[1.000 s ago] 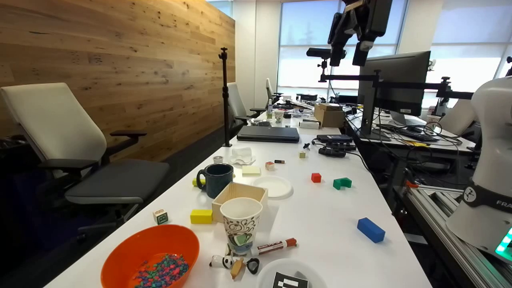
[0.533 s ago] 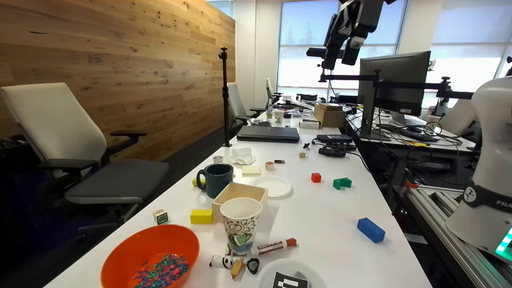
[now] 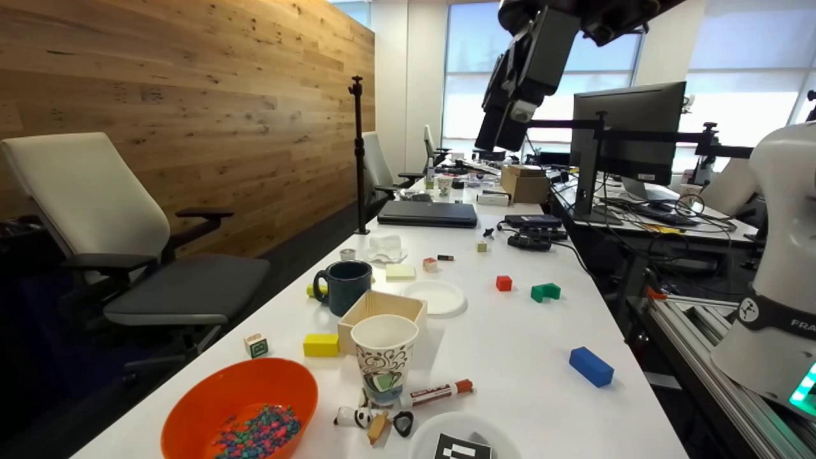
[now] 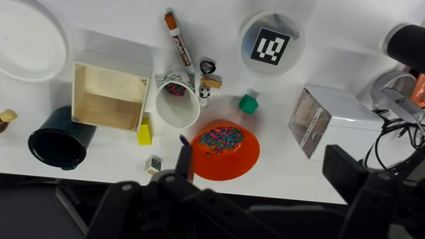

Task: Remove the lid from the clear container.

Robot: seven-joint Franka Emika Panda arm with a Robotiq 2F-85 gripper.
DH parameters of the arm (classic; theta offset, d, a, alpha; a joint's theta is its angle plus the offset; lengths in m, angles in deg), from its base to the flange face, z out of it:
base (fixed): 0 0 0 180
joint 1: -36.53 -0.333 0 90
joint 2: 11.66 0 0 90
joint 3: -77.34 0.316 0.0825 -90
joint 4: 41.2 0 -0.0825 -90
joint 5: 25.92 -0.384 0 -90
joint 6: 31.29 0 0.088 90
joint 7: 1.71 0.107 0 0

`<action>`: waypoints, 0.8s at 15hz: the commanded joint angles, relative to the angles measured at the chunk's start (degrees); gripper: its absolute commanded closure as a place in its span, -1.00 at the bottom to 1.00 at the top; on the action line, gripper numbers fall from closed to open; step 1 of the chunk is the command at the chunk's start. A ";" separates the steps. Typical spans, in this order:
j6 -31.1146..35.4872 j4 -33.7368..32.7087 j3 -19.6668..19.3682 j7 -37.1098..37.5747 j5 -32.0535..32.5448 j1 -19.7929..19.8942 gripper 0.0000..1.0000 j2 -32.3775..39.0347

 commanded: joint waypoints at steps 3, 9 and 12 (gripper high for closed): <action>8.92 -1.04 2.48 6.70 2.47 0.73 -1.00 8.39; 12.94 -0.48 2.47 10.66 4.32 0.25 -1.00 12.36; 13.08 -0.92 2.47 10.95 4.40 0.26 -1.00 12.98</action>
